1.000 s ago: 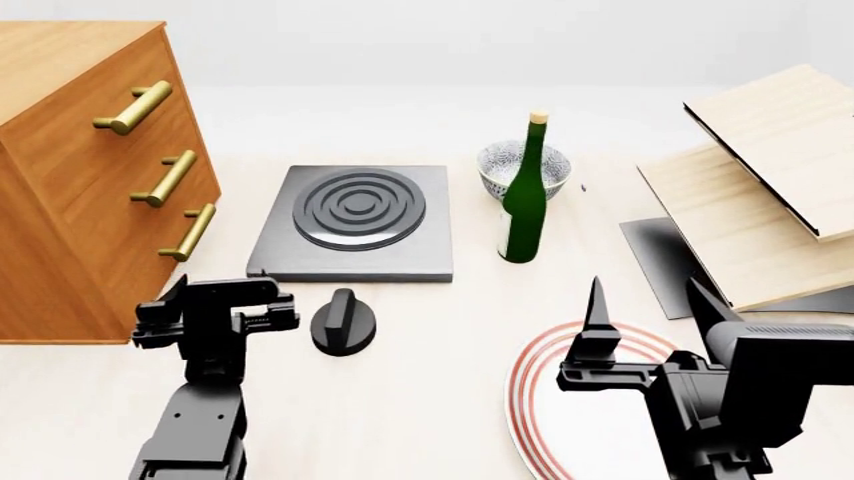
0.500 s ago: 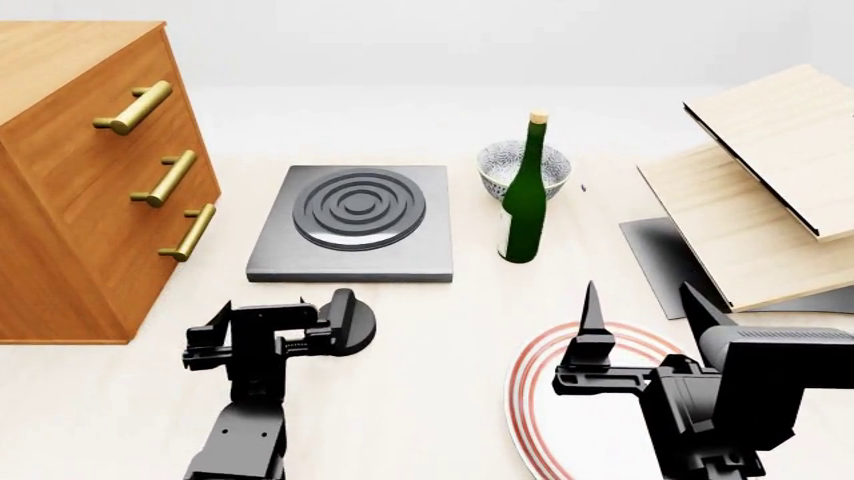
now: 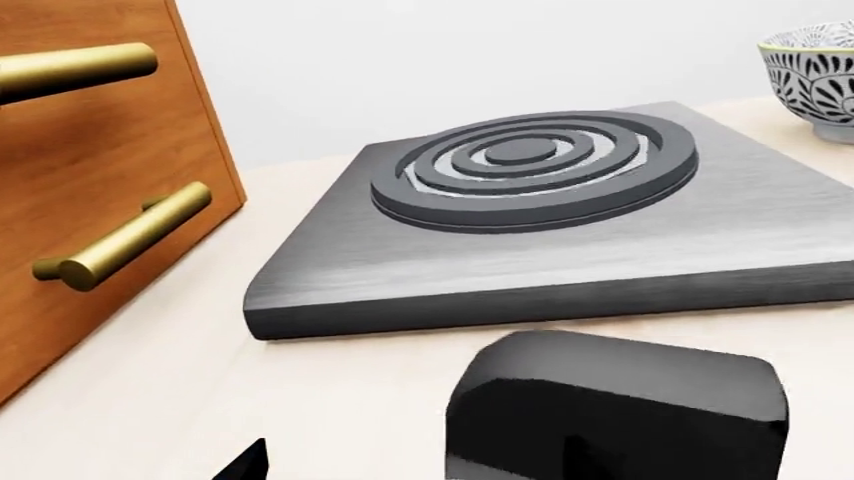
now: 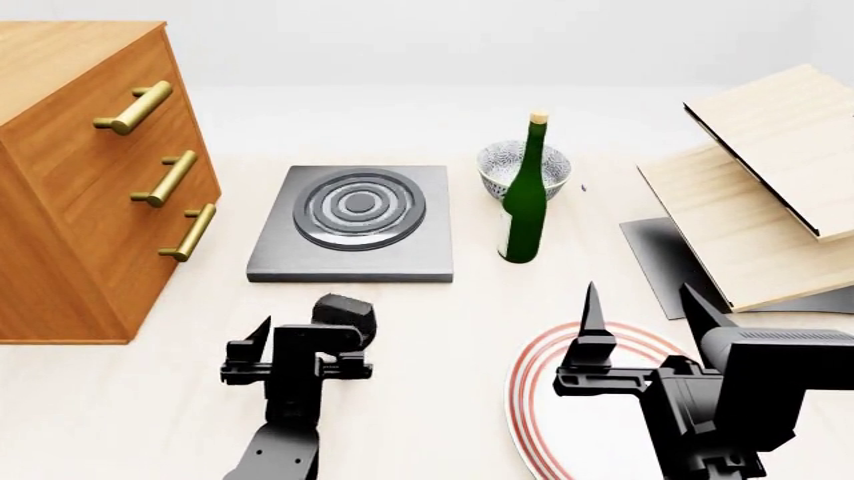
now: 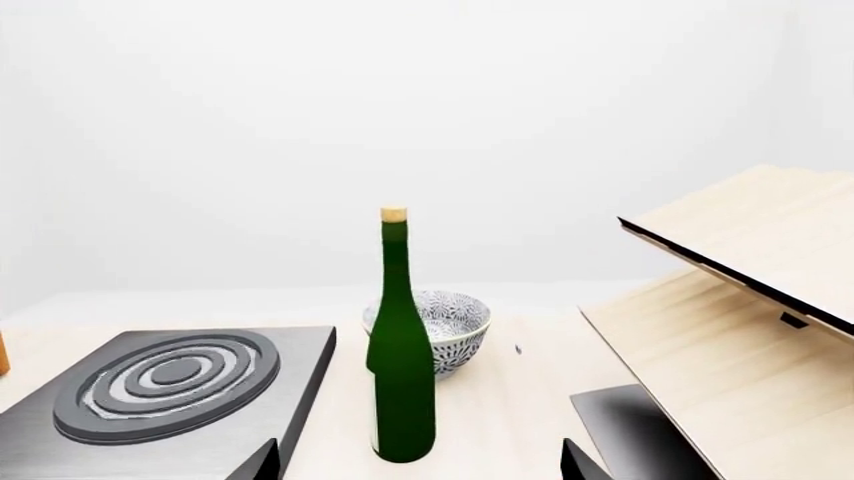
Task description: Turn on the stove.
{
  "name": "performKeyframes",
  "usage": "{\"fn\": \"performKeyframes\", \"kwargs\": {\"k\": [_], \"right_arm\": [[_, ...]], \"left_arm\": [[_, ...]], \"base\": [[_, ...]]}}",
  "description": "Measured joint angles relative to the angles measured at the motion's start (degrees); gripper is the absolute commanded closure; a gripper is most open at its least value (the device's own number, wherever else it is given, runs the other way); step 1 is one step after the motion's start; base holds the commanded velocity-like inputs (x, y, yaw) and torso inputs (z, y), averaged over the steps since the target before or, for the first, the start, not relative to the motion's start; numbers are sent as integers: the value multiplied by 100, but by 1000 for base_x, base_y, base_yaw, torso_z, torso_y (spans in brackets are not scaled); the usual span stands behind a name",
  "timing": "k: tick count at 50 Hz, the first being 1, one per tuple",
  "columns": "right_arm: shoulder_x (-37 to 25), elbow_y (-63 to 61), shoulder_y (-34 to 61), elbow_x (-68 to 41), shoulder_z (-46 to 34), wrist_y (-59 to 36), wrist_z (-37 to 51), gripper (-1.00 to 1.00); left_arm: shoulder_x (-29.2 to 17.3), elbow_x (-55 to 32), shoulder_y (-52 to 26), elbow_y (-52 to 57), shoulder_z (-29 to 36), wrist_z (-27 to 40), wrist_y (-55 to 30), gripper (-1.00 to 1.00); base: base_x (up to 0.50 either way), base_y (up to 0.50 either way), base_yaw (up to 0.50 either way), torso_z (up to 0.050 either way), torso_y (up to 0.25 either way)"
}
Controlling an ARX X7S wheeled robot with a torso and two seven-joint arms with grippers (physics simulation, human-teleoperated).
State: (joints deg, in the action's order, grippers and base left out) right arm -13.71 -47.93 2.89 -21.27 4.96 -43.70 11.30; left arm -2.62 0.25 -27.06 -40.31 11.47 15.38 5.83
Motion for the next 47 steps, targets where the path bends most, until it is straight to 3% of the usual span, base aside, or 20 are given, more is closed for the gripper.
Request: {"fn": "performKeyframes", "kwargs": {"k": [5, 11, 23, 33, 47], "right_arm": [[-13, -5, 0, -43, 31, 3, 5, -100], [-16, 7, -23, -76, 54, 33, 16, -100], [-9, 94, -115, 8, -84, 198, 54, -100], [17, 390, -257, 262, -338, 597, 71, -100], [38, 631, -265, 375, -459, 825, 129, -100]], "left_arm": [[-48, -193, 304, 1070, 357, -147, -659, -100], [-294, -621, 721, 3135, 506, -315, -1893, -100], [-790, -1668, 1407, 6362, -251, -283, -3769, -100], [-987, -2062, 1873, 7364, -816, -186, -4235, -100], [-1067, -2246, 2049, 7679, -1068, -90, -4428, -100]], "base": [[0, 0, 0, 0, 0], [0, 0, 0, 0, 0], [0, 0, 0, 0, 0], [0, 0, 0, 0, 0], [0, 0, 0, 0, 0]]}}
